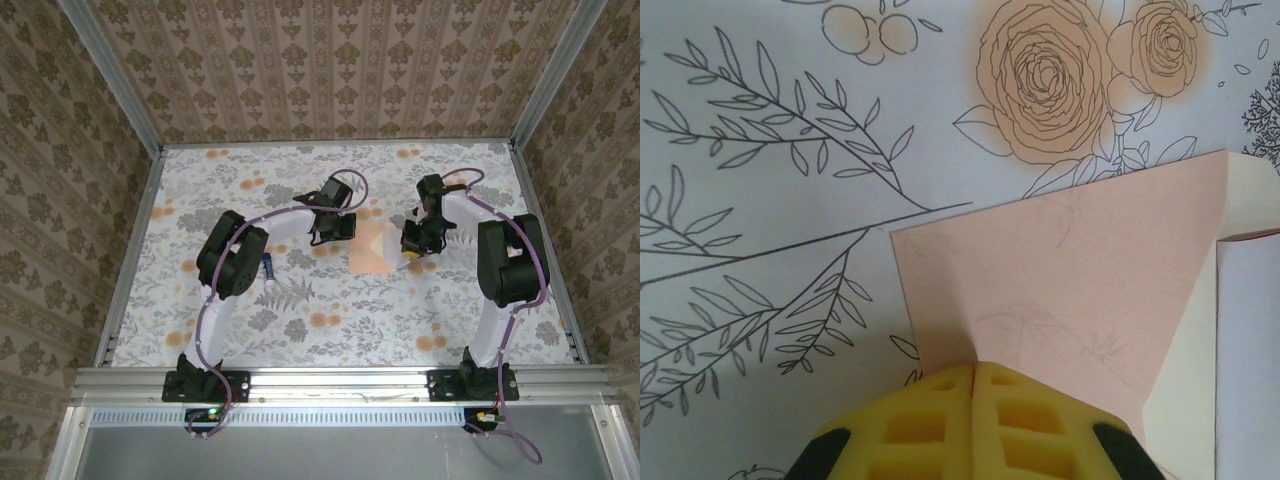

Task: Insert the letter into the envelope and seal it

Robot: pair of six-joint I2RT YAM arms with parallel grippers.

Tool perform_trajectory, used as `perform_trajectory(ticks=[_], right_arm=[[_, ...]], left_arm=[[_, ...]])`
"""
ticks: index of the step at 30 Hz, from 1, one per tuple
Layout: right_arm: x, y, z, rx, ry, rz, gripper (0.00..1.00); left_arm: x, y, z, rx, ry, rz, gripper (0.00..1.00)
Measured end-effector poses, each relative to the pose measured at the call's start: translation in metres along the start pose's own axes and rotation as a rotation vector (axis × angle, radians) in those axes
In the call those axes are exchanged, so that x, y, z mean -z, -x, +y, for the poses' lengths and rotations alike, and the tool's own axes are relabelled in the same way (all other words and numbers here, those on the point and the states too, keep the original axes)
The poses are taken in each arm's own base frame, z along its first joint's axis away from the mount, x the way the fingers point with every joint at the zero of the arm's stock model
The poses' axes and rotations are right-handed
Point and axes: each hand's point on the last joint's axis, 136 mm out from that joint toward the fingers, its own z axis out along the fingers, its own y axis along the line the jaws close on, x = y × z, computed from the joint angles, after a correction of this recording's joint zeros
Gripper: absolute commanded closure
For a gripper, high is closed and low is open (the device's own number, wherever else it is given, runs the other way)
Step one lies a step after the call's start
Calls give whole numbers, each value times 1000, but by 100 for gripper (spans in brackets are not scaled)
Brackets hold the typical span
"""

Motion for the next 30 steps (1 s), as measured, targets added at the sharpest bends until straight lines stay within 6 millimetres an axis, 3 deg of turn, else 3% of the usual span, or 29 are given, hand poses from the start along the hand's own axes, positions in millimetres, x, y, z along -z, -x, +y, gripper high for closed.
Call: perform_trajectory(ticks=[15, 30], right_arm=[[9, 7, 17, 30, 13, -14, 100], [3, -1, 11, 23, -17, 33, 100]], left_arm=[[0, 0, 0, 0, -1, 0, 100], [0, -1, -1, 0, -4, 3, 100]])
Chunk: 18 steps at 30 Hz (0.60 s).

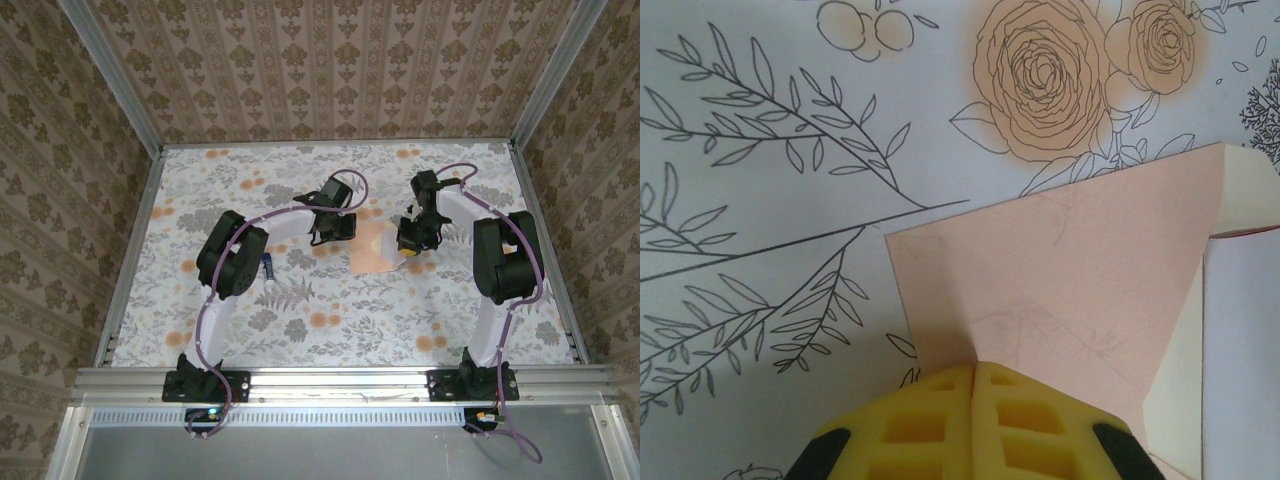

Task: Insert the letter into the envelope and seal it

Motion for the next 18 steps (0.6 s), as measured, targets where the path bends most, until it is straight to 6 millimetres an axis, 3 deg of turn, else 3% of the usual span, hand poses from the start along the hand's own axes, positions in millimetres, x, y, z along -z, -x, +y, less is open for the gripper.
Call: perform_trajectory(ticks=[18], right_arm=[[8, 8, -4, 13, -54, -2, 100]], left_arm=[[0, 0, -1, -1, -6, -2, 100]])
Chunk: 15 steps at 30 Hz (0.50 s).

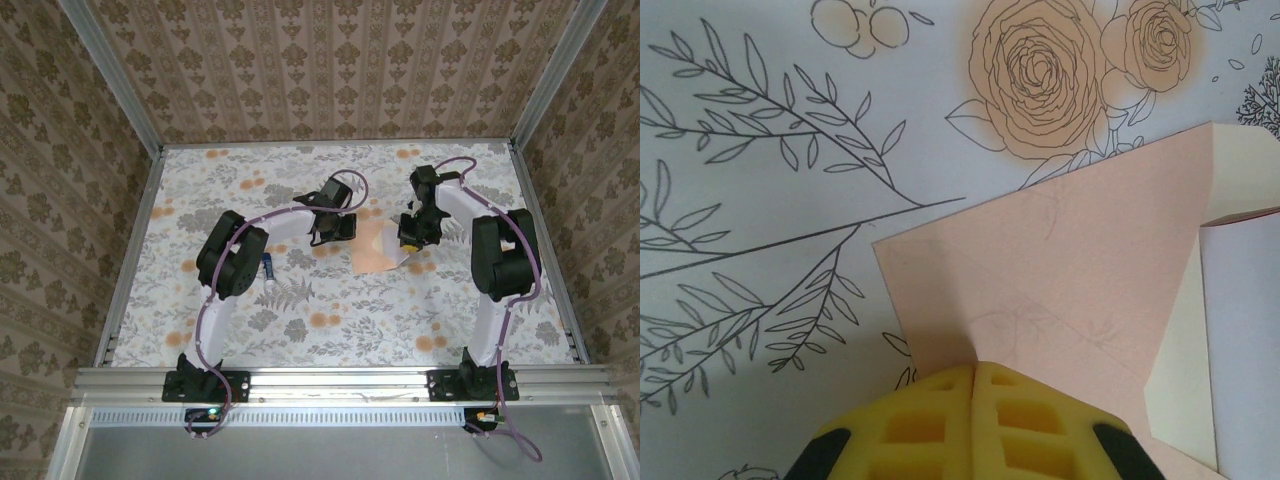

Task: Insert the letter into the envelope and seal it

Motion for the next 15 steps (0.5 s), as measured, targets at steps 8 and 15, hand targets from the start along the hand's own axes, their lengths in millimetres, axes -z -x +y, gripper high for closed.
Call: perform_trajectory(ticks=[8, 15], right_arm=[[1, 1, -6, -9, -20, -2, 100], [-3, 2, -7, -13, -25, 7, 100]], left_arm=[[0, 0, 0, 0, -2, 1, 100], [0, 0, 0, -1, -4, -1, 100]])
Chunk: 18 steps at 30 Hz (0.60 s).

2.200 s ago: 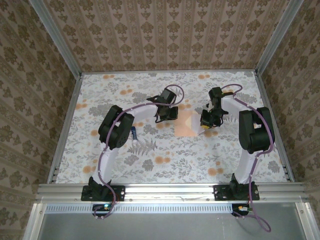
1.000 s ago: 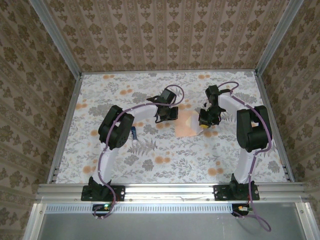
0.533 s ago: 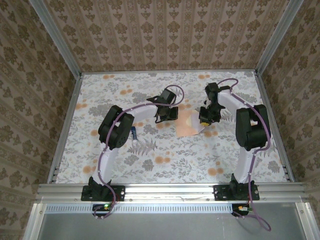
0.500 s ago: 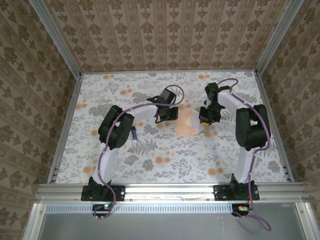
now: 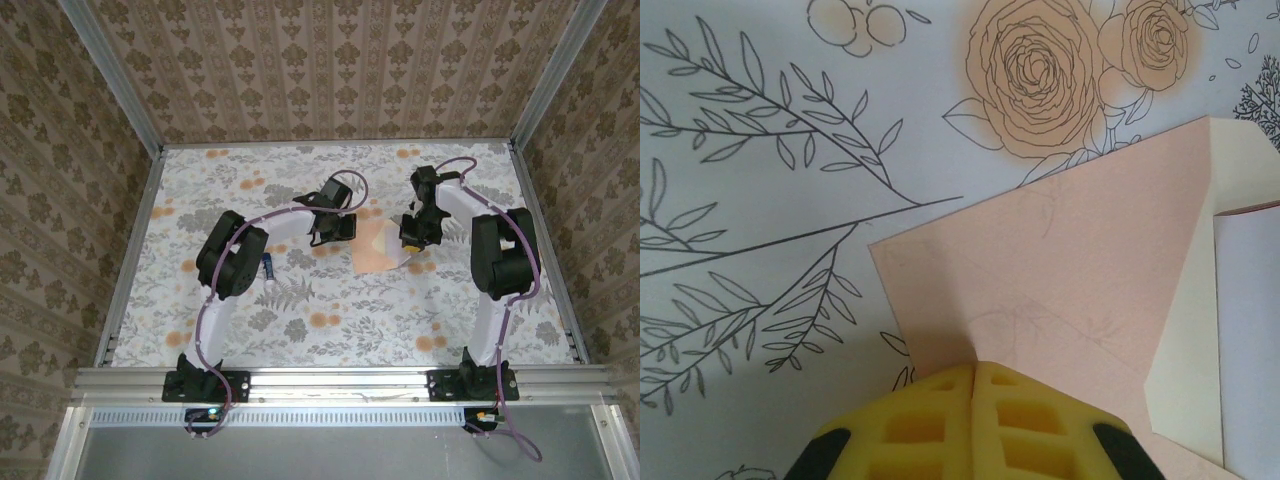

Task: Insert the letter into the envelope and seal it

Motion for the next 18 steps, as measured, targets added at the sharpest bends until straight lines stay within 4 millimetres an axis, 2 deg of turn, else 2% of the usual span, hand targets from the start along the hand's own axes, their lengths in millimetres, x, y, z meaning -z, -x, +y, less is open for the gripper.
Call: perform_trajectory(ticks=[9, 18], right_arm=[[-10, 2, 7, 5, 9, 39, 100], [-9, 0, 15, 22, 13, 43, 100]], left_arm=[[0, 0, 0, 0, -3, 1, 100], [0, 0, 0, 0, -3, 2, 100]])
